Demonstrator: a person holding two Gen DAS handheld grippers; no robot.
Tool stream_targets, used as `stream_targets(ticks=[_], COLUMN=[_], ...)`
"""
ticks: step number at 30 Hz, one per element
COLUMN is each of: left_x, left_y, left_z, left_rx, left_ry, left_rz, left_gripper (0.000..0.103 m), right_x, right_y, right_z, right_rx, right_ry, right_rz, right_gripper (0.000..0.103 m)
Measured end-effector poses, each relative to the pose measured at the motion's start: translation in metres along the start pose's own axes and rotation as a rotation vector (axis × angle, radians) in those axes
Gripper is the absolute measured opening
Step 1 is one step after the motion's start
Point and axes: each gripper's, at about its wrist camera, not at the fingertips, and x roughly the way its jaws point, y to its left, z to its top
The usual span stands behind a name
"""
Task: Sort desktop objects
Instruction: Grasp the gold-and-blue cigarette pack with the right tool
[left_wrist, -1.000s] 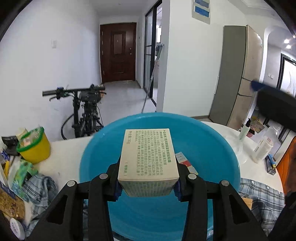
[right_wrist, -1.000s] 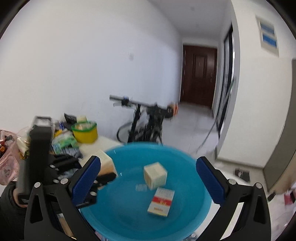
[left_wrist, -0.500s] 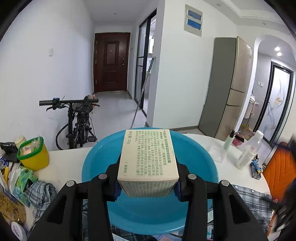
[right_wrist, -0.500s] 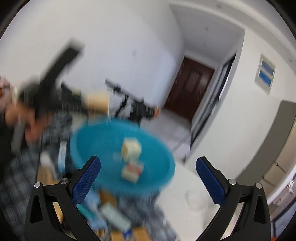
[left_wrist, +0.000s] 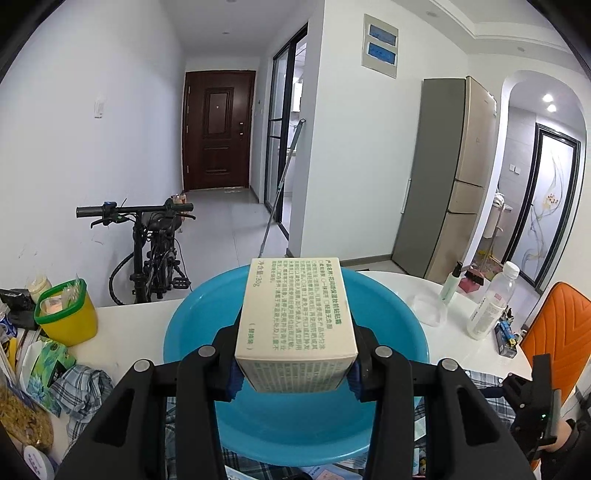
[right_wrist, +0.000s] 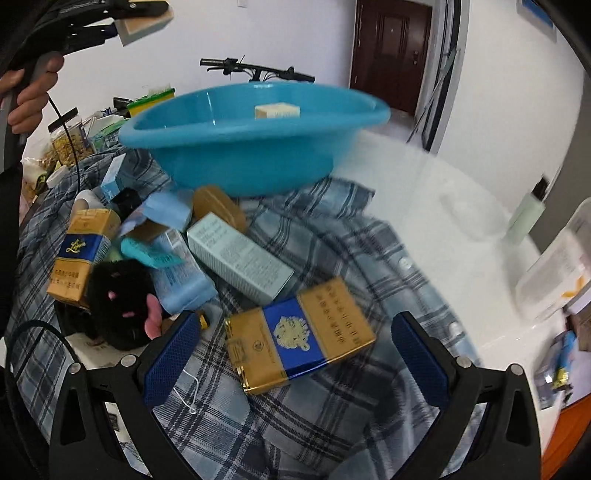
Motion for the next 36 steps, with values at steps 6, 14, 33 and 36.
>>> stream_targets(ticks=[6,14,33,36], left_x=[0.012,0.014,0.012,0.013], left_y=[0.006,0.007,0.017,0.02], left_z=[-0.002,-0.003,-0.003,-0.002], left_rx=[-0.014,-0.014,-0.03,-0.033], left_ry=[0.024,0.021,0.013,0.015], left_rz=[0.013,0.019,0.038,0.046], left_gripper=[0.045,0.045,0.045,0.045], right_x=[0.022,0.028,-0.053,-0.064], right_y=[-0.003,-0.003,0.012,0.025], right_z=[-0.009,-0.016,0.069,0.096], right_rx=[0.017,0.023,0.01,-0.013], right_ry=[0.067,0.068,-0.203,-0.253], right_rz=[0.014,-0.015,-0.028,-0.015], right_gripper=[0.103,0.093,0.091,0.091])
